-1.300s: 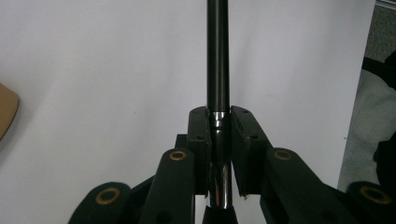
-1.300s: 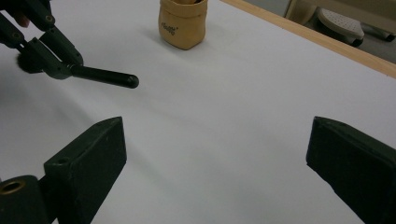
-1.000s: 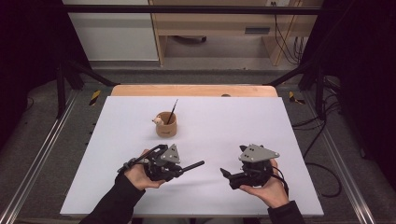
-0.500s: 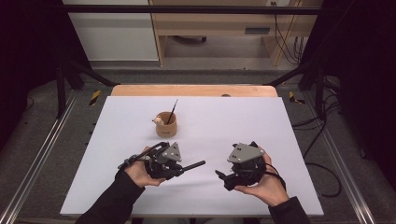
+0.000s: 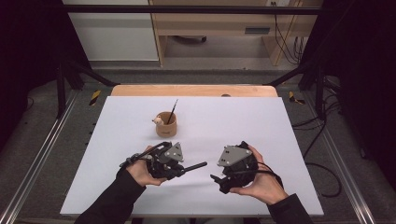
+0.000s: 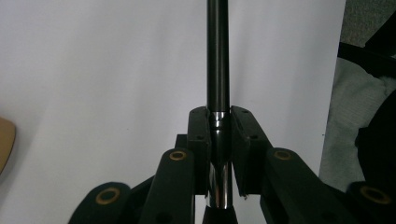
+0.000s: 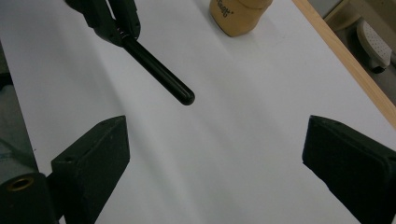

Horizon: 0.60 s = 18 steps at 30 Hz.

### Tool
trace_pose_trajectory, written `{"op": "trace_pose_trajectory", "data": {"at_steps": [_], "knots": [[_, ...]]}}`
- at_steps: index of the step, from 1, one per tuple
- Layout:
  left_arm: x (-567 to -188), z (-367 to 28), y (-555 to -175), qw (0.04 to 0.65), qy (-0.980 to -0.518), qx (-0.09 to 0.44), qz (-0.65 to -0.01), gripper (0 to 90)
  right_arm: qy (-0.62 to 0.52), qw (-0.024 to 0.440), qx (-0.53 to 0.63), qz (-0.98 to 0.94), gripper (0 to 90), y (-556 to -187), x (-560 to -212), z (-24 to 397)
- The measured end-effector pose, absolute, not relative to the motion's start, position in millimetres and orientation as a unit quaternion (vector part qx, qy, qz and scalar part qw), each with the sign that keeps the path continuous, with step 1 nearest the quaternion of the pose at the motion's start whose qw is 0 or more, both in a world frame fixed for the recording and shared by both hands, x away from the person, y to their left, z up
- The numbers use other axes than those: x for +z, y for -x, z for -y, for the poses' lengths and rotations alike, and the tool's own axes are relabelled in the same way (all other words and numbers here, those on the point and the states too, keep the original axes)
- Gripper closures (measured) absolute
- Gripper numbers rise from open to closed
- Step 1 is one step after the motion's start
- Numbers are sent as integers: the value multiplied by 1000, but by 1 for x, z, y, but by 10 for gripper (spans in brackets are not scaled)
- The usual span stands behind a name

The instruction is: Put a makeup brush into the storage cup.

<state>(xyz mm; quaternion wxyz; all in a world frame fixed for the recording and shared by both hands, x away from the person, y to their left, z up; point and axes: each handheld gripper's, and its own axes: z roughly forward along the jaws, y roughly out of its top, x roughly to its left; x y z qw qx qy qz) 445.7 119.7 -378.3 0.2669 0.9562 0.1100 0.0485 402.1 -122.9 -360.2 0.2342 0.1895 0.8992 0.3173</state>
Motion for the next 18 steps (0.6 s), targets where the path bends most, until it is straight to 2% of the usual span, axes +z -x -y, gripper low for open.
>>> {"op": "trace_pose_trajectory", "data": {"at_steps": [9, 18], "knots": [[-378, -117, -447, 270, -957, 37, -104, 784, -145, 229, 293, -917, 114, -400, -364, 115], [-377, -115, -448, 273, -956, 28, -101, 784, -119, 220, 284, -926, 186, -400, -368, 110]]}}
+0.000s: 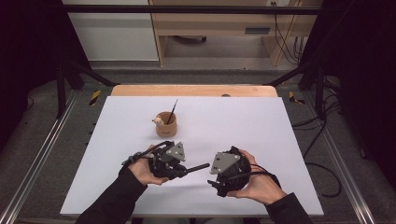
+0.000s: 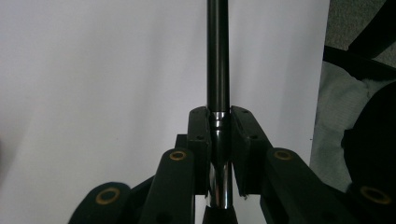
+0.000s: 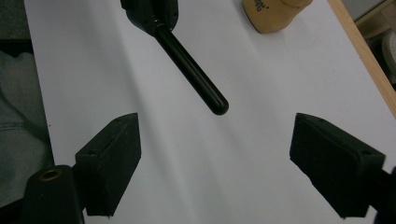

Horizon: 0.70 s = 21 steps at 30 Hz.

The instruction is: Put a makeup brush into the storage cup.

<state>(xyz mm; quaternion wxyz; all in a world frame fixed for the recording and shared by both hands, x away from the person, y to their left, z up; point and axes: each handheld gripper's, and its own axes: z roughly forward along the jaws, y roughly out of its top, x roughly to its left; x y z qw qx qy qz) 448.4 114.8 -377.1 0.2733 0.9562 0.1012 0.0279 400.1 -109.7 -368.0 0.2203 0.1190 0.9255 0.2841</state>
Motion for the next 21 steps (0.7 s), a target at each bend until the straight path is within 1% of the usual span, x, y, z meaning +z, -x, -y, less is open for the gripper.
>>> {"op": "trace_pose_trajectory", "data": {"at_steps": [11, 21], "knots": [[-373, -105, -447, 272, -958, 21, -94, 784, -93, 216, 268, -934, 209, -398, -369, 103], [-373, -101, -447, 266, -960, 14, -90, 784, -71, 214, 257, -940, 250, -396, -372, 97]]}}
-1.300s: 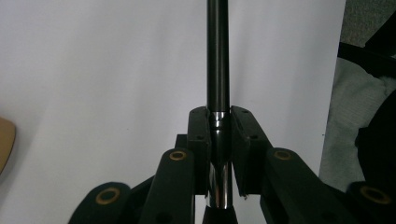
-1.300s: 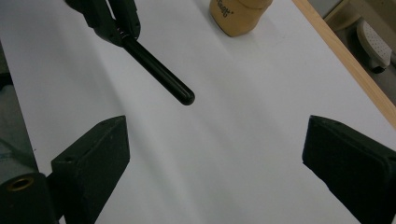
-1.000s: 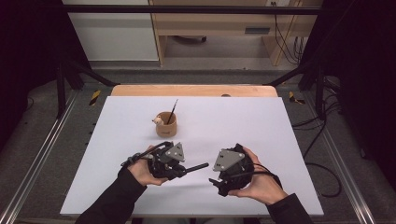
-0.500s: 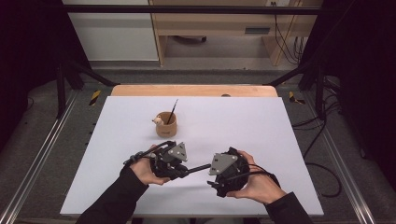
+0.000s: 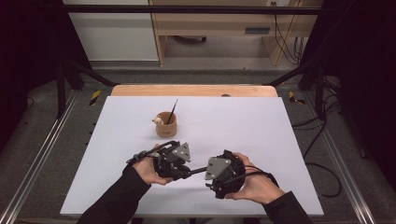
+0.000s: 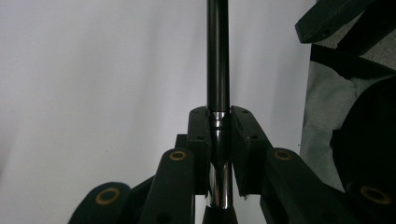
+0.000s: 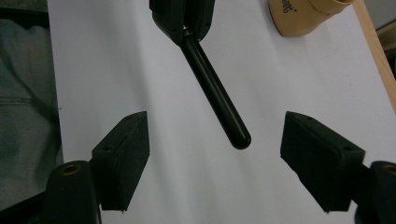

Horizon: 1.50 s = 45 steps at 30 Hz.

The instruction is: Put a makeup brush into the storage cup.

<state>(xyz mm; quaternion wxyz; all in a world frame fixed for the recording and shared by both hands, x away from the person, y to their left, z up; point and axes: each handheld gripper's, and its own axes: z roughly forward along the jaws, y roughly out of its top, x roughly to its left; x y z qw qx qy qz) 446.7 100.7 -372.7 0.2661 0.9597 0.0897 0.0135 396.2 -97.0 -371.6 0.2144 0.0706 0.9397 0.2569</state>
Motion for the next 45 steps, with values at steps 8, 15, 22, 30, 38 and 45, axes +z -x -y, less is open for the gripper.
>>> {"op": "trace_pose_trajectory", "data": {"at_steps": [8, 15, 22, 30, 38, 45], "knots": [[-374, -97, -446, 259, -962, 5, -85, 783, -58, 216, 252, -942, 293, -395, -375, 93], [-373, -92, -444, 260, -962, 2, -80, 784, -38, 216, 241, -945, 352, -395, -377, 91], [-374, -88, -443, 263, -962, -2, -77, 784, -20, 223, 233, -946, 437, -395, -381, 90], [-374, -85, -440, 263, -962, -7, -75, 784, 6, 229, 222, -948, 541, -394, -386, 86], [-374, -84, -438, 265, -962, -8, -72, 784, 21, 230, 212, -950, 664, -393, -389, 84], [-374, -82, -437, 263, -962, -11, -69, 784, 41, 232, 205, -950, 744, -394, -389, 83]]}}
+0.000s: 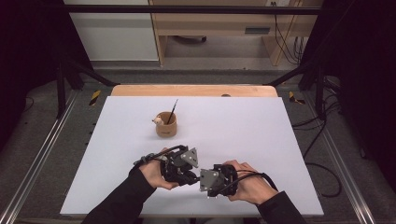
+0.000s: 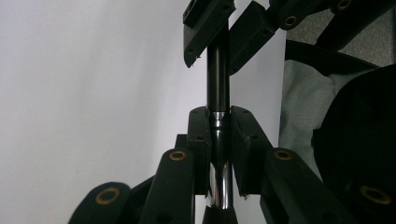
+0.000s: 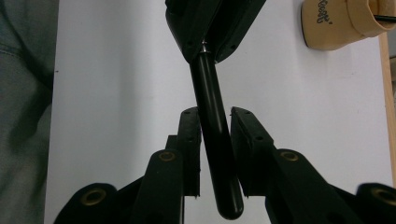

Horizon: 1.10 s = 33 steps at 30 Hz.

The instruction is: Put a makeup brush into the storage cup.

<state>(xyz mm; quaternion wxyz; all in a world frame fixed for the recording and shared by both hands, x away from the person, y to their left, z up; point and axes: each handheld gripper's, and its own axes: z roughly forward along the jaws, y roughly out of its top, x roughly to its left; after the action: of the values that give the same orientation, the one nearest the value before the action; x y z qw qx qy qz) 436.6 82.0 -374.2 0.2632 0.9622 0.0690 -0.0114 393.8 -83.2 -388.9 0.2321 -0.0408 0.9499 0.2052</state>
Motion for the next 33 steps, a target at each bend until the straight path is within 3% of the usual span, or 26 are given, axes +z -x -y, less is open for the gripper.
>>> {"op": "trace_pose_trajectory", "data": {"at_steps": [21, 33], "knots": [[-374, -86, -439, 272, -960, -7, -73, 746, 54, 222, 201, -953, 795, -392, -391, 83], [-369, -104, -444, 315, -942, 40, -109, 426, 17, 210, 203, -956, 795, -400, -393, 90]]}}
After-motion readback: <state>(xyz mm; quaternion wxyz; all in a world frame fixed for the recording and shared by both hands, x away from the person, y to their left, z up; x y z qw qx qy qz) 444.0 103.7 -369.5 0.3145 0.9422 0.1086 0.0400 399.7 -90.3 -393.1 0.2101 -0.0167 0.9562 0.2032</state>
